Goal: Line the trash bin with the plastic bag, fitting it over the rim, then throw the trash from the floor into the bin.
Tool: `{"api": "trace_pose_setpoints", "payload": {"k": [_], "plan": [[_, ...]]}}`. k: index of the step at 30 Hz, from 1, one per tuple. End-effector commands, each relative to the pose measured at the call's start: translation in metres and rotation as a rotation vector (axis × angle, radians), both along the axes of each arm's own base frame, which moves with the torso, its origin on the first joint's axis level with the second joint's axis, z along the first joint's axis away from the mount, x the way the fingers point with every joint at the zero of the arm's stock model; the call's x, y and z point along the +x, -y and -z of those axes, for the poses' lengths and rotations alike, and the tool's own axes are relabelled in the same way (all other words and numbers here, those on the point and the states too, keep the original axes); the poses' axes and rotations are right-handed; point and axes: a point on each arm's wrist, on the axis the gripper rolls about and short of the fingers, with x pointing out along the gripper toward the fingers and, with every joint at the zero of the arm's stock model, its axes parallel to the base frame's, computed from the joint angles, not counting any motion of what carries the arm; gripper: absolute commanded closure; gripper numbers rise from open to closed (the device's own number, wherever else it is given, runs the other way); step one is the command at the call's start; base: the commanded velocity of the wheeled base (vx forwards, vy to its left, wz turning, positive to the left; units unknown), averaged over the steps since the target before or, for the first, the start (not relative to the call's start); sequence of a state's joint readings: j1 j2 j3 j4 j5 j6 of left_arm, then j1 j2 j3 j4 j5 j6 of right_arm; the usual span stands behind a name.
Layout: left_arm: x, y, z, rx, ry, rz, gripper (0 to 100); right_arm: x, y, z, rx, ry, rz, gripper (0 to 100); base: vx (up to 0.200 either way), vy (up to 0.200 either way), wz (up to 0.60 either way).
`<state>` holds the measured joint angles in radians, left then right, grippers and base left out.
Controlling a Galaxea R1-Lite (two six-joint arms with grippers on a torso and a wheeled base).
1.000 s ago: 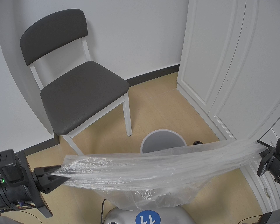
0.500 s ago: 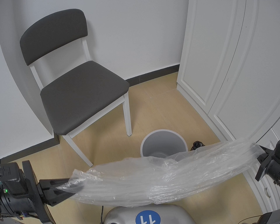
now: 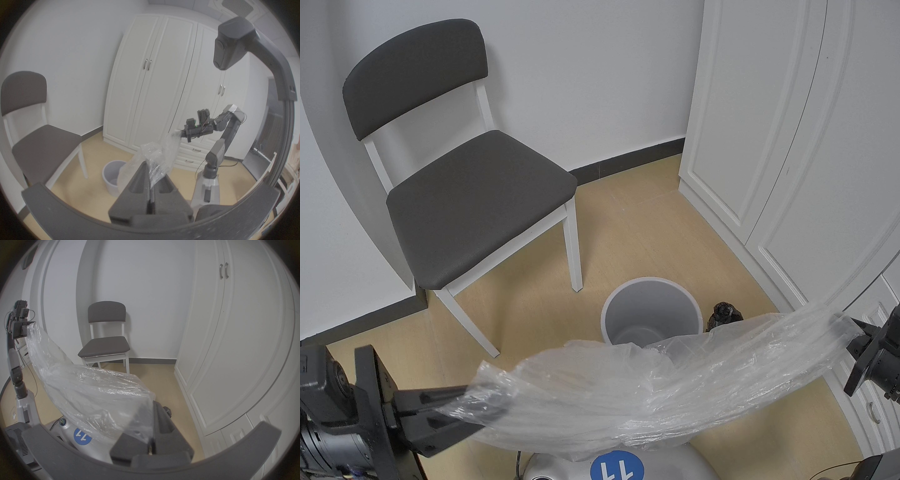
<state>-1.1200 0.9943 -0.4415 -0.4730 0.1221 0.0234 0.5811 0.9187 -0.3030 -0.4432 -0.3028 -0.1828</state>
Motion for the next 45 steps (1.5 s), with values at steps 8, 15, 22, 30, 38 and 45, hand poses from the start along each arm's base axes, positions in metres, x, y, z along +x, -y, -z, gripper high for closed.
{"api": "trace_pose_setpoints", "payload": {"k": [8, 15, 22, 30, 38, 45], "plan": [[0.003, 0.042, 0.025, -0.006, -0.111, 0.091, 100, 0.012, -0.011, 0.005, 0.041, -0.083, -0.111, 100, 0.0, 0.0, 0.0], [0.006, 0.049, 0.014, -0.051, -0.116, 0.235, 100, 0.039, -0.028, -0.003, 0.061, -0.143, -0.207, 100, 0.0, 0.0, 0.0], [0.019, 0.08, 0.018, -0.061, -0.191, 0.229, 100, 0.056, -0.042, 0.009, 0.138, -0.173, -0.203, 100, 0.0, 0.0, 0.0], [0.054, 0.136, 0.047, -0.138, -0.165, 0.196, 100, 0.081, -0.063, 0.009, 0.32, -0.096, -0.188, 100, 0.0, 0.0, 0.0], [0.082, 0.147, 0.055, -0.18, -0.172, 0.122, 100, 0.078, -0.075, 0.008, 0.398, -0.104, -0.228, 100, 0.0, 0.0, 0.0], [0.113, 0.121, 0.026, -0.266, -0.103, -0.001, 100, 0.085, -0.042, -0.011, 0.4, 0.02, -0.064, 100, 0.0, 0.0, 0.0]]}}
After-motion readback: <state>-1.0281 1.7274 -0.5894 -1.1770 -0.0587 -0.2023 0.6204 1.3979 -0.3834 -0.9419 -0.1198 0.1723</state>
